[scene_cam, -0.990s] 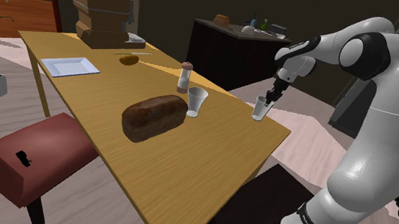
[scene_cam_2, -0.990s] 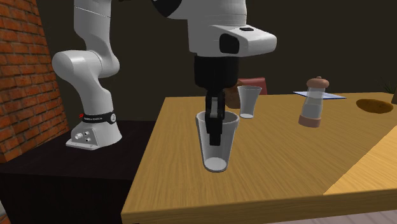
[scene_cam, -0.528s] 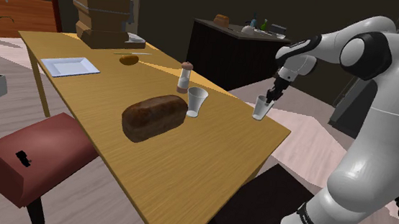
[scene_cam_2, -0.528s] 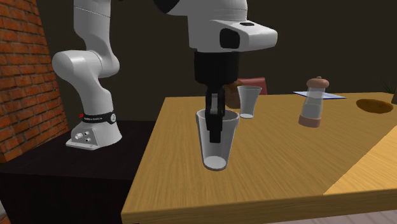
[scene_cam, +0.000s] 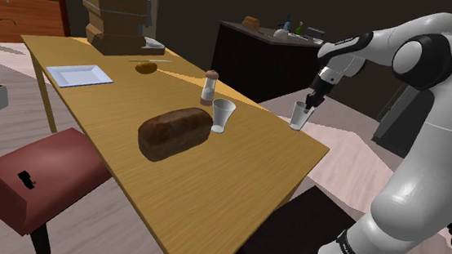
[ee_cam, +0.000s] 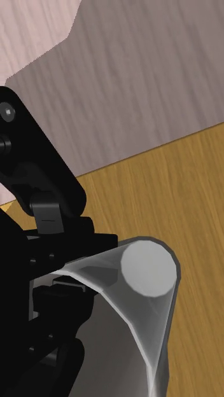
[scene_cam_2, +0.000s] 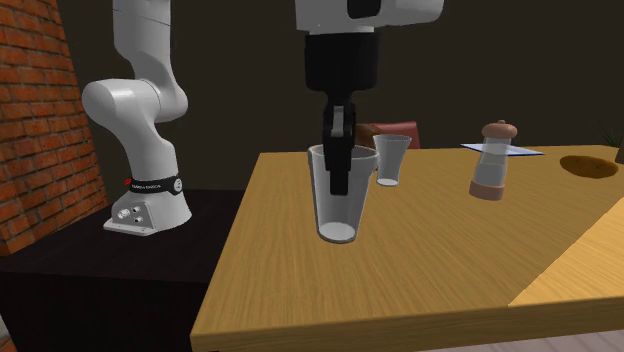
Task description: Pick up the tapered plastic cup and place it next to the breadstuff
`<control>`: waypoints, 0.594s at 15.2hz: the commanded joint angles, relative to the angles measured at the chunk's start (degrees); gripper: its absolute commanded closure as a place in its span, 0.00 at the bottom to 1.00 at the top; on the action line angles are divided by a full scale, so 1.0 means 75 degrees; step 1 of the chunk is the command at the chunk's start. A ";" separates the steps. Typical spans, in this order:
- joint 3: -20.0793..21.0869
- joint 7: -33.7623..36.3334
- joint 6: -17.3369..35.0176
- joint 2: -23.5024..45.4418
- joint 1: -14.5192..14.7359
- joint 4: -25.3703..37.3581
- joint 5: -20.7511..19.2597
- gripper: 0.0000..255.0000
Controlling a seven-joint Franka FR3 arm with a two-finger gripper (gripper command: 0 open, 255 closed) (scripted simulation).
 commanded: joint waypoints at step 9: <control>-0.0060 0.0223 -0.0909 -0.0276 0.0010 0.0687 -0.0206 1.00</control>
